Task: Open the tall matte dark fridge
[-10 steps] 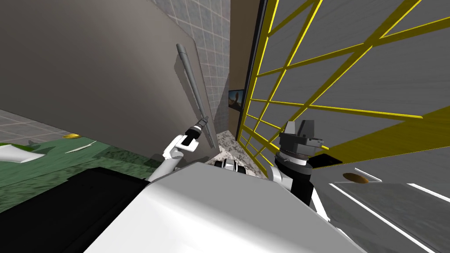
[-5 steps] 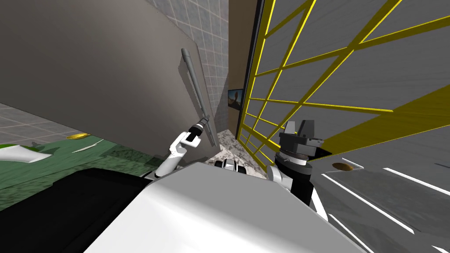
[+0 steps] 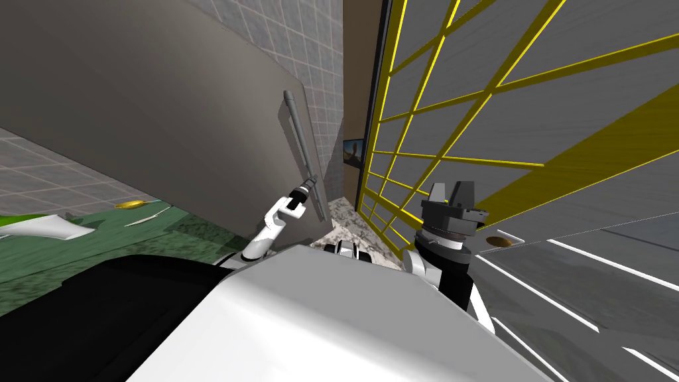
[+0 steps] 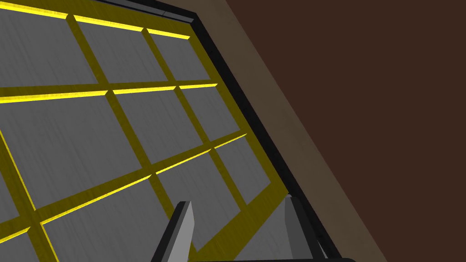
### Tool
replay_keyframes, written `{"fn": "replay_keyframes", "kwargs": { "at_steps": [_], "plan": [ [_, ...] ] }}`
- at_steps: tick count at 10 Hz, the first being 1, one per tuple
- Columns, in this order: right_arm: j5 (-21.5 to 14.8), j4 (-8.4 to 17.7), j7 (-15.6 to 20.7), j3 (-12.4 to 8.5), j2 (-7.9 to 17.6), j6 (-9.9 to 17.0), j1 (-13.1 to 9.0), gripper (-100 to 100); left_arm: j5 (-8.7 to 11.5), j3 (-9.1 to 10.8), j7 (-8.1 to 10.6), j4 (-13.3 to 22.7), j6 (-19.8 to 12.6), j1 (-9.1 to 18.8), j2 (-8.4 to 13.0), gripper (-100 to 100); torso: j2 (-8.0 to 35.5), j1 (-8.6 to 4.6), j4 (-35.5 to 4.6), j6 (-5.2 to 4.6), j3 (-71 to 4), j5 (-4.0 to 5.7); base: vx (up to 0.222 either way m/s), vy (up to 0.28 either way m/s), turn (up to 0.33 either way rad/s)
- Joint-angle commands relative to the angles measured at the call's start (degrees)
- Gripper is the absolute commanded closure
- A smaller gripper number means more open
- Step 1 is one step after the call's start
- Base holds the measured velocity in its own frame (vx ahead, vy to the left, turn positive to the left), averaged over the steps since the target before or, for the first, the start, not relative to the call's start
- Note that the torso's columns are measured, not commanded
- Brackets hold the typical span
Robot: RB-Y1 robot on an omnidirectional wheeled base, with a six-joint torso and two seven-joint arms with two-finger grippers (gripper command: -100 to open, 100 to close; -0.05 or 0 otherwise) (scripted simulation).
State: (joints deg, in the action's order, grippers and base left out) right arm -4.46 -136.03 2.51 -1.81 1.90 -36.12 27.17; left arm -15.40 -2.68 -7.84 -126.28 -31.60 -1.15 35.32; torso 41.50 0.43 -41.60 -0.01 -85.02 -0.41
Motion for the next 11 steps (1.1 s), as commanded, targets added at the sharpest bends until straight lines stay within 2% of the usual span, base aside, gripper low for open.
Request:
{"fn": "replay_keyframes", "kwargs": {
  "at_steps": [1, 2, 3, 4, 7, 8, 9, 10, 11],
  "plan": [
    [0.00, 0.01, 0.00, 0.00, 0.01, 0.01, -0.03, 0, 1.32, -2.65, 0.71, 4.02, 4.15, 4.41, 0.15, 100, 0.60, -0.20, -0.03, -0.47, 0.36, -0.05, -0.323, 0.026, -0.089],
    [0.00, 0.02, 0.00, 0.00, 0.00, 0.01, -0.04, 0, 1.32, -2.65, 0.71, 4.87, 4.47, 5.67, 0.15, 100, 0.80, -0.45, -0.24, -0.41, 0.55, 0.05, -0.207, 0.006, -0.016],
    [0.00, 0.01, 0.00, 0.00, 0.00, 0.01, -0.03, 0, 1.32, -2.65, 0.71, 7.22, 4.47, 7.35, 0.15, 100, 0.37, -0.55, -0.41, -0.35, 0.26, 0.24, -0.067, -0.001, -0.010],
    [0.00, 0.01, 0.00, 0.00, 0.00, 0.00, -0.01, 0, 1.32, -2.65, 0.71, 9.00, 4.47, 7.35, 0.15, 100, -0.03, -0.60, -0.49, -0.29, -0.06, 0.39, 0.020, 0.002, -0.021],
    [0.00, 0.00, 0.00, 0.00, 0.00, 0.00, 0.00, 0, 1.32, -2.65, 0.71, 13.31, 4.47, 7.35, 0.15, 100, -0.09, -0.22, 0.14, -0.16, -0.06, 0.02, 0.037, -0.002, 0.000],
    [0.00, 0.00, 0.00, 0.00, 0.00, 0.00, 0.00, 0, 2.41, -4.81, 1.38, 15.31, 8.26, 11.27, 0.43, 100, -0.07, -0.06, 0.21, -0.11, -0.04, -0.07, -0.223, 0.035, -0.123],
    [0.00, 0.01, 0.00, -0.01, 0.01, 0.01, -0.03, 0, 2.41, -4.81, 1.38, 17.38, 9.72, 13.50, 0.43, 100, 0.47, -0.23, 0.13, -0.62, 0.26, -0.08, -0.332, 0.011, -0.093],
    [0.00, 0.02, 0.00, 0.00, 0.00, 0.01, -0.04, 0, 2.41, -4.81, 1.38, 18.93, 9.82, 15.23, 0.43, 100, 0.64, -0.73, -0.17, -0.67, 0.41, 0.15, -0.208, -0.014, -0.009],
    [0.00, 0.01, 0.00, 0.00, 0.00, 0.01, -0.02, 0, 2.41, -4.81, 1.38, 20.39, 9.82, 15.23, 0.43, 100, 0.29, -0.88, -0.35, -0.48, 0.19, 0.34, -0.064, -0.006, -0.010]
  ]
}}
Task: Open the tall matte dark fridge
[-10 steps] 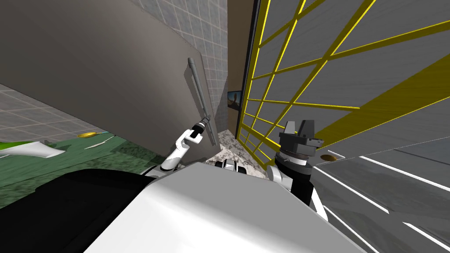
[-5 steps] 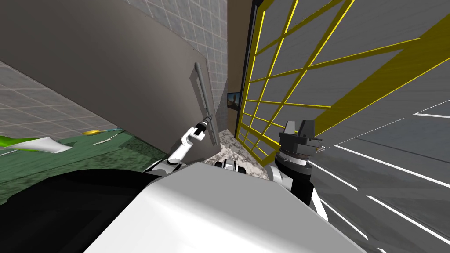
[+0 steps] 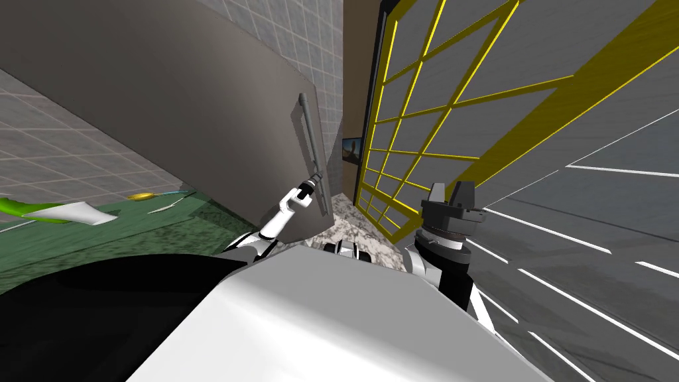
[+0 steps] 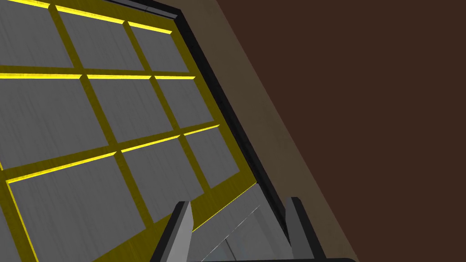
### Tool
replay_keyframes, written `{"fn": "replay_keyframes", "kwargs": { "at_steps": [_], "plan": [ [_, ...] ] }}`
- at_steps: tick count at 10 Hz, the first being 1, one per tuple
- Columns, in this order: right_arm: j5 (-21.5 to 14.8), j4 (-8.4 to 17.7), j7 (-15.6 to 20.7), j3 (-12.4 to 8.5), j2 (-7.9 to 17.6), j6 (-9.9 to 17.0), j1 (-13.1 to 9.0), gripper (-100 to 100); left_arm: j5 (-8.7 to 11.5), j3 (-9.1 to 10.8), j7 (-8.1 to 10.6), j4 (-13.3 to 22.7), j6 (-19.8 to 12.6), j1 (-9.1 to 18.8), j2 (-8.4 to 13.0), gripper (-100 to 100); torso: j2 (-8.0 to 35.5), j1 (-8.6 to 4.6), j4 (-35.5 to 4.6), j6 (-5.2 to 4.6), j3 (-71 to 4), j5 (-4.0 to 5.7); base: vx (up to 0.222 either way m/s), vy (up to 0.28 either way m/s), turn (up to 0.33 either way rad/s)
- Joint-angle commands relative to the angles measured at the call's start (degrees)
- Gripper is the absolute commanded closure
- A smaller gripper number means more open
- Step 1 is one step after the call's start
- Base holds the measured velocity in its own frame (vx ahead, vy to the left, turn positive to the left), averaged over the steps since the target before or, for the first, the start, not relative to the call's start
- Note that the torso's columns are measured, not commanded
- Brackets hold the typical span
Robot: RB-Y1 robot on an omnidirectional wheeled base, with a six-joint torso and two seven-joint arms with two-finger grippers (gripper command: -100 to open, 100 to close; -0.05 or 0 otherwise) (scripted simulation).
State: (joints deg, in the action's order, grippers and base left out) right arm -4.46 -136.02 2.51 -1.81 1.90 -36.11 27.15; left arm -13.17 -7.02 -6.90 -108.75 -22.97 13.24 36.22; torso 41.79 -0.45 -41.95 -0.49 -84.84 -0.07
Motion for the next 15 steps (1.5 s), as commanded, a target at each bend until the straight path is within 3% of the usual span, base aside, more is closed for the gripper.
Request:
{"fn": "replay_keyframes", "kwargs": {
  "at_steps": [1, 5, 6, 8, 10, 13, 14, 15],
  "plan": [
    [0.00, -0.01, 0.00, 0.00, 0.00, 0.00, 0.02, 0, 0.18, -0.47, 0.44, 4.34, 1.19, 0.83, -0.47, 100, -0.41, 0.15, 0.01, 0.16, -0.30, 0.06, 0.016, 0.000, 0.001],
    [0.00, -0.01, 0.00, 0.00, 0.00, -0.01, 0.03, 0, 0.18, -0.47, 0.44, 7.93, 1.19, 0.83, -0.47, 100, -0.41, 0.78, 0.60, 0.36, -0.29, -0.39, 0.028, -0.003, -0.003],
    [0.00, -0.01, 0.00, -0.01, 0.00, -0.01, 0.03, 0, 1.27, -2.48, 1.12, 9.79, 4.57, 4.50, -0.20, 100, -0.41, 0.84, 0.67, 0.32, -0.28, -0.46, -0.224, 0.033, -0.084],
    [0.00, 0.01, 0.00, -0.01, 0.01, 0.00, -0.01, 0, 1.27, -2.62, 1.12, 13.92, 6.54, 8.71, -0.20, 100, 0.19, 0.38, 0.37, -0.18, 0.10, -0.31, -0.277, 0.023, -0.074],
    [0.00, -0.01, 0.00, 0.00, 0.00, -0.01, 0.02, 0, 1.27, -2.62, 1.12, 17.39, 6.54, 8.71, -0.20, 100, -0.49, 0.13, 0.08, 0.17, -0.35, 0.03, -0.019, -0.036, -0.002],
    [0.00, -0.01, 0.00, -0.01, 0.00, -0.01, 0.03, 0, 1.27, -2.62, 1.12, 20.08, 6.54, 8.71, -0.20, 100, -0.54, 0.66, 0.59, 0.22, -0.40, -0.31, 0.036, -0.004, -0.005],
    [0.00, -0.01, 0.00, -0.01, 0.00, -0.01, 0.03, 0, 2.36, -4.56, 1.79, 21.74, 9.86, 12.06, 0.08, 100, -0.51, 0.77, 0.70, 0.25, -0.37, -0.41, -0.189, 0.036, -0.068],
    [0.00, 0.00, 0.00, -0.01, 0.01, 0.00, 0.01, 0, 2.36, -4.78, 1.79, 22.78, 11.24, 13.49, 0.08, 100, -0.01, 0.64, 0.60, -0.15, -0.09, -0.42, -0.314, 0.031, -0.110]
  ]
}}
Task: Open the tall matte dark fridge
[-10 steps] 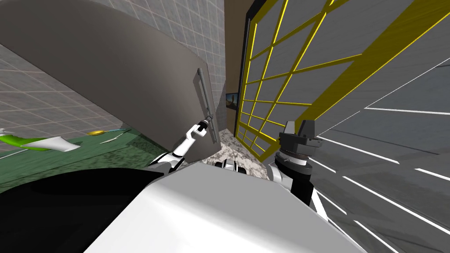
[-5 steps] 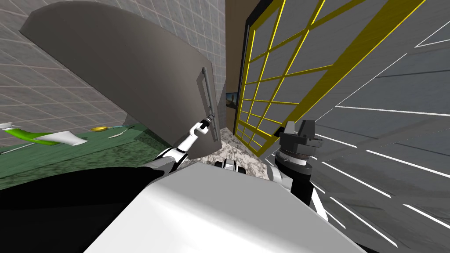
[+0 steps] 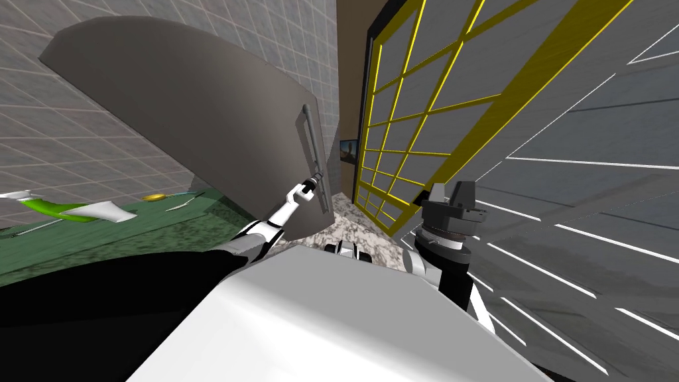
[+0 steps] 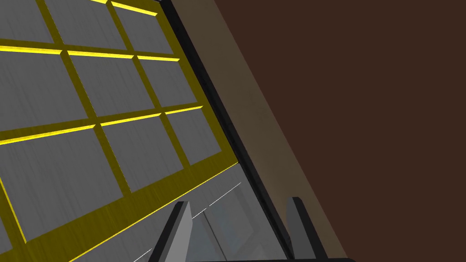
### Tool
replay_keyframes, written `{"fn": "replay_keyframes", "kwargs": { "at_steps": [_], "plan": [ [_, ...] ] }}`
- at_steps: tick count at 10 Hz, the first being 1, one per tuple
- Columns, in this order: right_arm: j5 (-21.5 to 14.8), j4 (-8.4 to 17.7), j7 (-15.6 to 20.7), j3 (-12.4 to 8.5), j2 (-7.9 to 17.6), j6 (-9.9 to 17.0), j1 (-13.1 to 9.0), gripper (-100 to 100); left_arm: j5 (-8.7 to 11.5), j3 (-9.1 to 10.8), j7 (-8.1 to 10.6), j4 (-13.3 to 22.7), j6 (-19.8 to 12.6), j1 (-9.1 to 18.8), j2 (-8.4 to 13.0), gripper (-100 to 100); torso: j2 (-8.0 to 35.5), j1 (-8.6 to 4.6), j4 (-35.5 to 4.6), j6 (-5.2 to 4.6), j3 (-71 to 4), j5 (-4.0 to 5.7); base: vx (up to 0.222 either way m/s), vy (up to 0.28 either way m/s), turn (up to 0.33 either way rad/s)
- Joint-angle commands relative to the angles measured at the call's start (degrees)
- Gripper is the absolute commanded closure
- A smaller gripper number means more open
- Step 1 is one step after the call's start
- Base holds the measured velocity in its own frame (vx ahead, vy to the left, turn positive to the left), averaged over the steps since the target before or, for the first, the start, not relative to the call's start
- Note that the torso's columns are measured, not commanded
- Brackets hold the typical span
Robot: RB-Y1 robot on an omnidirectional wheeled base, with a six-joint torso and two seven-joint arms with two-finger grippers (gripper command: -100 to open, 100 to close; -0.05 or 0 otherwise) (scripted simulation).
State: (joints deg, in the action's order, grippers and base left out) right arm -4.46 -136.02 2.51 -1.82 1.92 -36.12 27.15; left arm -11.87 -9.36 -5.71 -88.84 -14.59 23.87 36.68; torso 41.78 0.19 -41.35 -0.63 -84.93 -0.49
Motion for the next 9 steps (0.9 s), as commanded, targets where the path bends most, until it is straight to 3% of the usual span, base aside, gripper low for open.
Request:
{"fn": "replay_keyframes", "kwargs": {
  "at_steps": [1, 5, 6, 8, 9],
  "plan": [
    [0.00, 0.01, 0.00, 0.01, 0.00, 0.01, -0.02, 0, 1.06, -2.44, 0.60, 5.22, 3.51, 5.14, -0.38, 100, 0.19, -0.33, -0.24, -0.09, 0.17, 0.15, -0.227, -0.007, -0.042],
    [0.00, -0.01, 0.00, 0.01, -0.01, -0.01, 0.03, 0, 1.06, -2.44, 0.60, 12.31, 3.51, 5.97, -0.38, 100, -0.46, -0.30, -0.32, 0.31, -0.28, 0.36, 0.001, -0.019, -0.007],
    [0.00, -0.01, 0.00, 0.01, -0.01, -0.01, 0.03, 0, 2.15, -4.60, 1.27, 13.80, 6.99, 9.25, -0.11, 100, -0.42, -0.06, -0.11, 0.37, -0.25, 0.18, -0.225, -0.007, -0.107],
    [0.00, 0.01, 0.00, 0.00, 0.00, 0.01, -0.01, 0, 2.15, -4.60, 1.27, 18.16, 8.86, 13.78, -0.11, 100, 0.36, -0.59, -0.42, -0.27, 0.26, 0.33, -0.266, 0.013, -0.057],
    [0.00, 0.00, 0.00, 0.01, -0.01, 0.00, 0.00, 0, 2.15, -4.60, 1.27, 20.61, 8.86, 13.85, -0.11, 100, 0.01, -0.74, -0.76, -0.04, 0.06, 0.56, -0.049, -0.014, -0.020]
  ]
}}
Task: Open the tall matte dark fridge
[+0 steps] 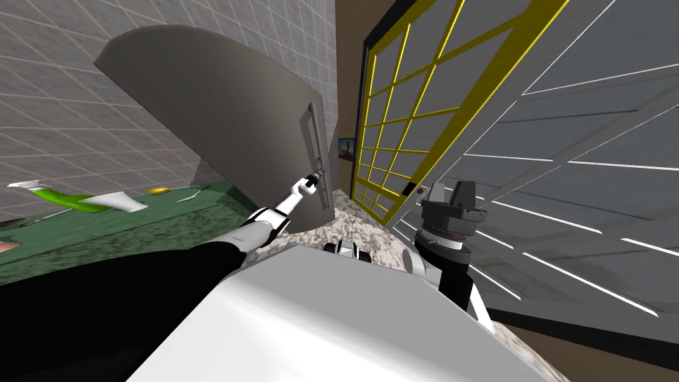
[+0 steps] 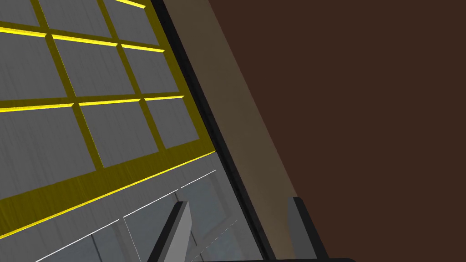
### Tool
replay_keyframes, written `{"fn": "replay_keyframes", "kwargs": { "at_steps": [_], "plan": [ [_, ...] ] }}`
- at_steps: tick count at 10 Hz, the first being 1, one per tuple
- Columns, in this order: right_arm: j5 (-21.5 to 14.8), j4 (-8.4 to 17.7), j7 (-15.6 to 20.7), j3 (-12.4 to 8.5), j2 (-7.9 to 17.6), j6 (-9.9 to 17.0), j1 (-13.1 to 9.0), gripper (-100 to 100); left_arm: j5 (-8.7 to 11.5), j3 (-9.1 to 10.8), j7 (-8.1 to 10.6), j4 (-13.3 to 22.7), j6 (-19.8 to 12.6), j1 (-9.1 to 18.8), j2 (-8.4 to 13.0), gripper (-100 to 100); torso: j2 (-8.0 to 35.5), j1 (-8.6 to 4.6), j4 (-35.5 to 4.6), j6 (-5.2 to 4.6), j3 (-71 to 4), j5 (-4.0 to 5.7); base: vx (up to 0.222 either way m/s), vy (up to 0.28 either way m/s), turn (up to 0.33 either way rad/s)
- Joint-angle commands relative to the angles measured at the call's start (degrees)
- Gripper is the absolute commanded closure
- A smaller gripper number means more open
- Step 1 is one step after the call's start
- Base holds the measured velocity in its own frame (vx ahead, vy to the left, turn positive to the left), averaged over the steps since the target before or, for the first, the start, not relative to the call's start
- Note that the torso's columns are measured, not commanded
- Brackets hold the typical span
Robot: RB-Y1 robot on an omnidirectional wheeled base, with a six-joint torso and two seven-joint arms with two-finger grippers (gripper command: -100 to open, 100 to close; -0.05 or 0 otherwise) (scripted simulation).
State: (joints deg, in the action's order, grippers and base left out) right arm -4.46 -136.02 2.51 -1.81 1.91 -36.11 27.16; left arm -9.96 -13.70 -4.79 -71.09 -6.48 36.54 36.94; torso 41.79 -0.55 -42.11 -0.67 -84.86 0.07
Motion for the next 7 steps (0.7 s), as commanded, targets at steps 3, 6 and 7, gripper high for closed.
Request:
{"fn": "replay_keyframes", "kwargs": {
  "at_steps": [3, 6, 7],
  "plan": [
    [0.00, -0.02, 0.00, 0.00, 0.00, -0.01, 0.03, 0, 0.25, -0.26, 0.35, 6.51, 0.74, 1.17, -0.36, 100, -0.30, 0.46, 0.30, 0.39, -0.25, -0.16, 0.041, -0.012, -0.004],
    [0.00, 0.00, 0.00, 0.00, 0.00, 0.00, -0.01, 0, 1.34, -2.42, 1.02, 8.65, 4.06, 5.75, -0.09, 100, 0.47, 0.38, 0.44, -0.03, 0.20, -0.33, -0.185, -0.008, -0.054],
    [0.00, 0.01, 0.00, 0.00, 0.00, 0.00, -0.02, 0, 1.34, -2.42, 1.02, 10.12, 5.05, 7.45, -0.09, 100, 0.52, 0.03, 0.21, -0.23, 0.30, -0.15, -0.200, -0.016, -0.041]
  ]
}}
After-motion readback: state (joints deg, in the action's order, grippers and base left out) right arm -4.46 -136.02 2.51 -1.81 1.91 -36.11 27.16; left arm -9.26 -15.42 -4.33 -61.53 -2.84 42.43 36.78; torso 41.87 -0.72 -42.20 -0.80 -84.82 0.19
